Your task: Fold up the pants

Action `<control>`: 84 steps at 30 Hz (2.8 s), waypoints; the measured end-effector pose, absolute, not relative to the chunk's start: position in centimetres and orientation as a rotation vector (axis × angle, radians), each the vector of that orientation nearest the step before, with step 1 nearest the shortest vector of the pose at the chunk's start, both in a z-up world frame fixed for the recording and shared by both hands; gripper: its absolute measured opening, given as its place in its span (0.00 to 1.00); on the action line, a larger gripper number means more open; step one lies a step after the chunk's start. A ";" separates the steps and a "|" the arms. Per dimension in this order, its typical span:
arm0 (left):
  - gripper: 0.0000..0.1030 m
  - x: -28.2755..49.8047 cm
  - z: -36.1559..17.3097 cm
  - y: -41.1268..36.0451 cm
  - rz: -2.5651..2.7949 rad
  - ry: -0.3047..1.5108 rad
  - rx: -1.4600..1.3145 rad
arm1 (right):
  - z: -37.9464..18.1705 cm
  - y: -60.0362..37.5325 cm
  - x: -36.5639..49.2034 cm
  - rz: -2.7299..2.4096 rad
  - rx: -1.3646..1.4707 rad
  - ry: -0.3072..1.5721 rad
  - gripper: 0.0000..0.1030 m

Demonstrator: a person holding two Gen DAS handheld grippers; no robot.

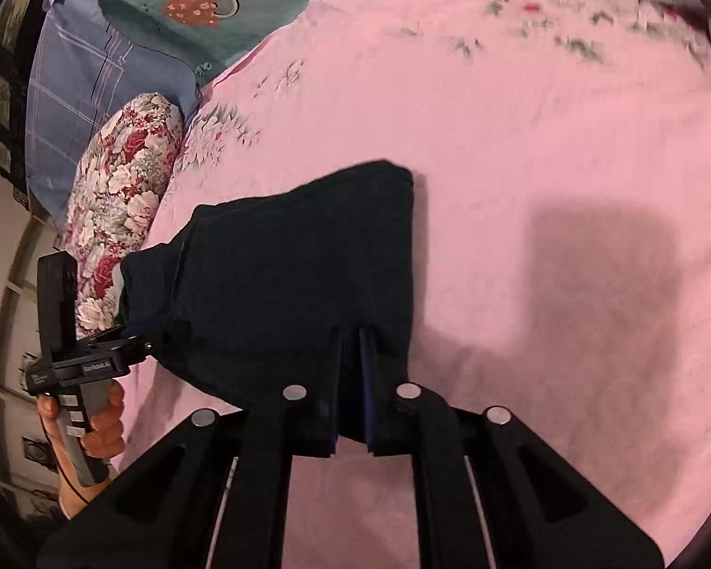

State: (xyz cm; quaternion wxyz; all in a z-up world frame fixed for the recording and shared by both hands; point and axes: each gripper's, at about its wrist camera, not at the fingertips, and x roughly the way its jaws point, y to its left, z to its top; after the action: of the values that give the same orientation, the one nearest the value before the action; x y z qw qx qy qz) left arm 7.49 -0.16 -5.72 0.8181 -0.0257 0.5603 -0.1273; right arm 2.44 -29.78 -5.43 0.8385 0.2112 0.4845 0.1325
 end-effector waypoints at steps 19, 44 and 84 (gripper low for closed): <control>0.98 7.7 -4.3 0.2 -0.278 1.181 -0.065 | -5.0 -30.6 3.0 0.406 0.665 0.939 0.13; 0.98 14.5 -6.1 -5.4 -0.202 1.188 -0.122 | -6.5 -27.0 10.8 0.291 0.530 0.986 0.10; 0.98 7.5 -3.4 2.0 -0.223 1.157 -0.204 | -4.6 -26.7 1.7 0.279 0.528 0.980 0.53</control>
State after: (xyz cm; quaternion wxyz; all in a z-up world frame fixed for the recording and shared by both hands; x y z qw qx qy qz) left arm 7.45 2.05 -3.42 0.8266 -0.0960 0.5445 -0.1048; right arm 1.73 -26.70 -4.65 0.8399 0.2498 0.4633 0.1320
